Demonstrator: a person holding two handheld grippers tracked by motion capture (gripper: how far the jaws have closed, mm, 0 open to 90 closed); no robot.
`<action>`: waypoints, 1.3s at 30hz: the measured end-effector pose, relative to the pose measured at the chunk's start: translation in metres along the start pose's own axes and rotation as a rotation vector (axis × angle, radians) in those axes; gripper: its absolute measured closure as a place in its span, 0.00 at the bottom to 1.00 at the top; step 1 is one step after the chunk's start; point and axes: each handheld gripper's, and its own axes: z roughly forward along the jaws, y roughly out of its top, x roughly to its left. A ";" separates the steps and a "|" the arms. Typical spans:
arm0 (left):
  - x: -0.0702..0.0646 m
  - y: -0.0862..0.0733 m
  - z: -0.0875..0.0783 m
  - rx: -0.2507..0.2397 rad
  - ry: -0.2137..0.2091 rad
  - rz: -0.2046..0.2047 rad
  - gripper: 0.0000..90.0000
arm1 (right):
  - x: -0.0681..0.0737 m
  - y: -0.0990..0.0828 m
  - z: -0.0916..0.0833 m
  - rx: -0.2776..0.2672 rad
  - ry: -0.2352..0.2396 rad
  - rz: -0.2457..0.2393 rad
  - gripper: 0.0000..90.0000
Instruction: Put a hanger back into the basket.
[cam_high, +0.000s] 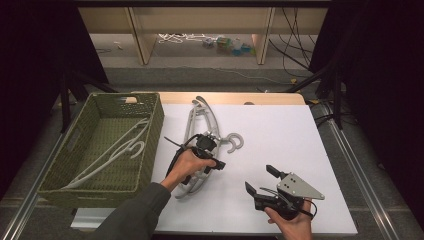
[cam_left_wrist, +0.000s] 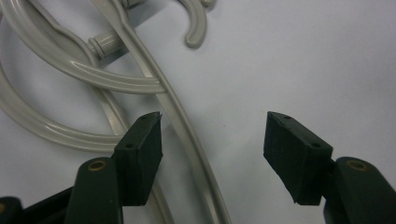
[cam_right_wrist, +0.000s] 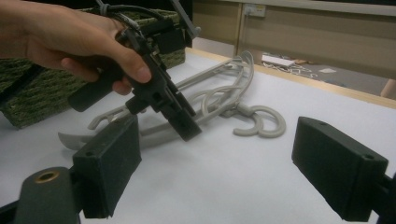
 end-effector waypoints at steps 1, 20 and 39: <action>0.002 0.000 0.000 0.014 0.001 0.008 0.42 | 0.000 0.000 0.000 0.000 0.001 0.000 0.18; 0.010 0.005 0.011 0.065 0.001 -0.045 0.68 | 0.001 0.000 0.002 0.000 0.010 -0.003 0.18; -0.002 0.009 0.009 0.110 0.079 -0.041 0.82 | 0.001 -0.001 0.003 -0.010 0.019 0.011 0.19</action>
